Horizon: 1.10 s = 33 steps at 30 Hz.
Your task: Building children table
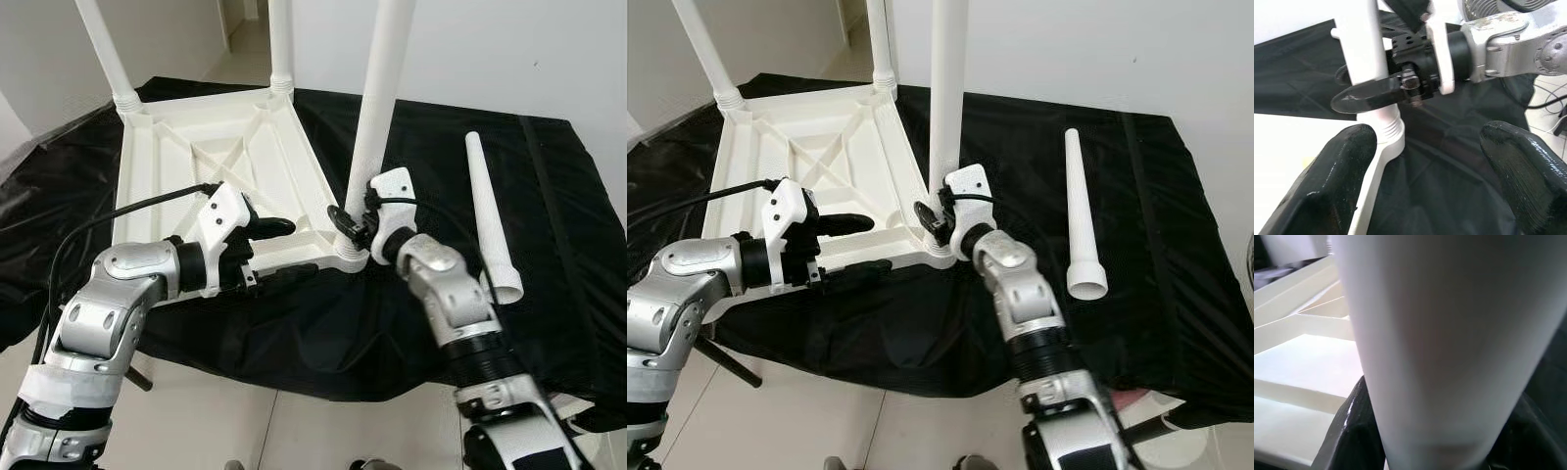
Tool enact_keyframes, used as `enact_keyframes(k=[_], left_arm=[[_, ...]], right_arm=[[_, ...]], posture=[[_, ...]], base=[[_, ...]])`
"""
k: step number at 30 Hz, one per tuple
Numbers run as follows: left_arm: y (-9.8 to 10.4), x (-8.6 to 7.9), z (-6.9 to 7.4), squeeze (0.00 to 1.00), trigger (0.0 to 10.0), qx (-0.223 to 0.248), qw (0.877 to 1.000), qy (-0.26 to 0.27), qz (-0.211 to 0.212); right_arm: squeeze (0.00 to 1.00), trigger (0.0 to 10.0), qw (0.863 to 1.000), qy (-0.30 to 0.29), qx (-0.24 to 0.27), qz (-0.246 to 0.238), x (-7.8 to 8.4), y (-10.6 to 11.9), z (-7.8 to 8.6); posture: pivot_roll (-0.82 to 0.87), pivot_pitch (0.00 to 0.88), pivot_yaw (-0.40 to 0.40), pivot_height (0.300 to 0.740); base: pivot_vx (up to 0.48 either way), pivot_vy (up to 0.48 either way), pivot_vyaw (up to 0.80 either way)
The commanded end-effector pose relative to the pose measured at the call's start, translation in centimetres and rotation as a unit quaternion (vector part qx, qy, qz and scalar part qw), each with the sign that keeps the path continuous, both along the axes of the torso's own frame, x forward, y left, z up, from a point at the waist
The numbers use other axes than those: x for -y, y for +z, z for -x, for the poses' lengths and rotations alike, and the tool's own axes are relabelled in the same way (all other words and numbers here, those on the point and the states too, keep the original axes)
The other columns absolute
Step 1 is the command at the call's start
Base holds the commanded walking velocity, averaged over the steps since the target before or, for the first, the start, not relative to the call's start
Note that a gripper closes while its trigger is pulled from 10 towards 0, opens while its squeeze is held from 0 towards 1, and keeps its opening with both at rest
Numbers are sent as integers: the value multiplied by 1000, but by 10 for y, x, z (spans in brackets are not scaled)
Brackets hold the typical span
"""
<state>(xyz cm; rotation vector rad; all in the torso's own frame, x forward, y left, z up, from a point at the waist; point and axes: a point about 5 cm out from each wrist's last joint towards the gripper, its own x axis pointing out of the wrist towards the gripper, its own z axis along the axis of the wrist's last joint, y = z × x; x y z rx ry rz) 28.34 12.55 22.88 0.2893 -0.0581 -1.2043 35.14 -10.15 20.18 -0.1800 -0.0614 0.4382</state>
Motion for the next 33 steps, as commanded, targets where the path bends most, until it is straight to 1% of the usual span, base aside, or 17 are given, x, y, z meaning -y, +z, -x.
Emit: enact_keyframes(k=[1,2,3,5,10,13,18,19,20,21,22,24,25,27,28,30,33], left_arm=[[0,-4,-3,0,10000,6,998,55,7],[-1,-4,-3,0,10000,6,998,55,7],[-1,-4,-3,0,10000,6,998,55,7],[-1,-4,-3,0,10000,5,998,55,7],[-2,-5,-4,0,10000,3,998,56,6],[-2,-5,-4,0,10000,3,998,57,6],[-2,-5,-4,0,10000,3,998,57,5],[-2,-5,-4,0,10000,3,998,57,5],[-2,-5,-4,0,10000,3,998,56,4],[-2,-5,-4,0,10000,3,998,56,4],[-2,-5,-4,0,10000,3,998,56,4],[-2,-5,-4,0,10000,3,998,56,4],[-2,-5,-4,0,10000,3,998,56,4],[-2,-5,-4,0,10000,3,998,57,4],[-2,-5,-4,0,10000,3,998,57,4],[-2,-5,-5,0,10000,3,998,57,4],[-2,-5,-5,0,10000,3,998,57,4]], right_arm=[[0,0,998,-41,-34,15,9,-17,0],[0,0,994,-101,-37,18,11,-24,3],[0,0,994,-101,-37,18,11,-24,3],[0,0,982,-182,-54,13,12,-38,10],[0,0,959,-273,-62,-40,14,-47,22],[0,0,951,-300,-56,-57,14,-47,25],[0,0,949,-304,-52,-69,9,-43,27],[0,6706,954,-288,-46,-63,5,-41,26],[0,10000,961,-268,-32,-59,2,-36,25],[0,10000,961,-268,-32,-59,2,-36,25],[325,10000,965,-256,-21,-56,0,-33,25],[325,10000,967,-249,-9,-57,-1,-29,25],[1000,10000,969,-237,13,-64,-1,-21,25],[1000,10000,975,-198,66,-77,-4,-4,27],[0,10000,979,-168,84,-85,-6,5,29],[0,10000,981,-134,116,-74,-7,17,31],[0,10000,987,-96,112,-67,-8,21,31]], posture=[[-78,93,52,740],[-79,91,51,740],[-79,91,51,740],[-80,90,49,740],[-80,90,49,740],[-80,90,49,740],[-81,92,54,740],[-81,92,56,740],[-81,92,56,740],[-81,92,56,740],[-81,92,56,740],[-81,94,57,740],[-81,96,57,740],[-81,96,57,740],[-81,96,57,740],[-80,98,57,740],[-80,98,57,740]], base=[[0,0,0],[0,0,0],[0,0,0],[0,0,0],[0,0,0],[0,0,0],[0,0,0],[0,0,0],[0,0,0],[0,0,0],[0,0,0],[0,0,0],[0,0,0],[0,0,0],[0,0,0],[0,0,0],[0,0,0]])
